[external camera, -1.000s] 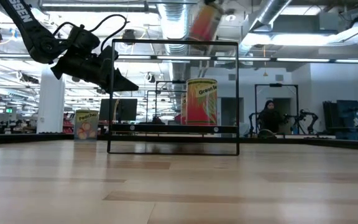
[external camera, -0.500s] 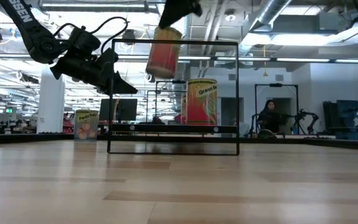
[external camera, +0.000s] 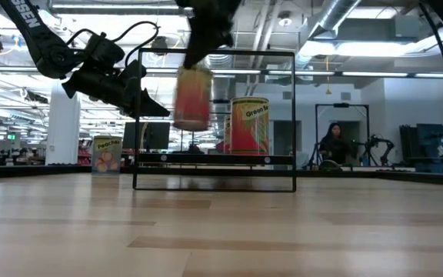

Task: Pick and place cans onto a shelf
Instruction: Align the canned green peas with the other canned green peas on the shelf

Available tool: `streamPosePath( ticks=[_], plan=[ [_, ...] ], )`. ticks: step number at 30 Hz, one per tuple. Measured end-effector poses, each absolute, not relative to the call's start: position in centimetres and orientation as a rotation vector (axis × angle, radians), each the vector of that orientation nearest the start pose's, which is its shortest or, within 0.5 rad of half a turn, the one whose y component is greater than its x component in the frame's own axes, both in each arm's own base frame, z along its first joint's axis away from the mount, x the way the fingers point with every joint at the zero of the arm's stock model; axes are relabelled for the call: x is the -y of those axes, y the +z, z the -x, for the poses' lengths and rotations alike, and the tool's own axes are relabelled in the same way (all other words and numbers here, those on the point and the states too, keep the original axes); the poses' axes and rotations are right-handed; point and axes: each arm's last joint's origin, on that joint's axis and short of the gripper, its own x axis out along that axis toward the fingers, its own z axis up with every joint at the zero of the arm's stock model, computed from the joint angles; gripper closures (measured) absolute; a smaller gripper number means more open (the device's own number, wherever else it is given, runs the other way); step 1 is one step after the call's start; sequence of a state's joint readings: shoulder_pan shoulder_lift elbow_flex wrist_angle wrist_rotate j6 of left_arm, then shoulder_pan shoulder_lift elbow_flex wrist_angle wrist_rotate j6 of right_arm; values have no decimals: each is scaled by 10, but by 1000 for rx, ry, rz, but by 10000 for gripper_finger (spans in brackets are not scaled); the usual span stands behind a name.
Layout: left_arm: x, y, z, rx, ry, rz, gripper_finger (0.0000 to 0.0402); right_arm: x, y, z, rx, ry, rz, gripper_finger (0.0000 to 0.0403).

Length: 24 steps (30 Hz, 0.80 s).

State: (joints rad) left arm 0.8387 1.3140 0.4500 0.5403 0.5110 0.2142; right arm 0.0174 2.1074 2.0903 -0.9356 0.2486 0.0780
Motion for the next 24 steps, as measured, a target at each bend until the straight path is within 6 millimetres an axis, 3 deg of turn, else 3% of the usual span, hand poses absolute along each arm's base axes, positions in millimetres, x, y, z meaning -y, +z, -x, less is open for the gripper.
streamPosePath(
  ticks=[12,24],
  plan=[
    [-173,181,-175,-292,294,-8,401,2,286,-463,-1007,-255,35,396],
    [-173,181,-175,-291,293,-8,401,2,286,-461,-1018,-271,9,396]
  ],
)
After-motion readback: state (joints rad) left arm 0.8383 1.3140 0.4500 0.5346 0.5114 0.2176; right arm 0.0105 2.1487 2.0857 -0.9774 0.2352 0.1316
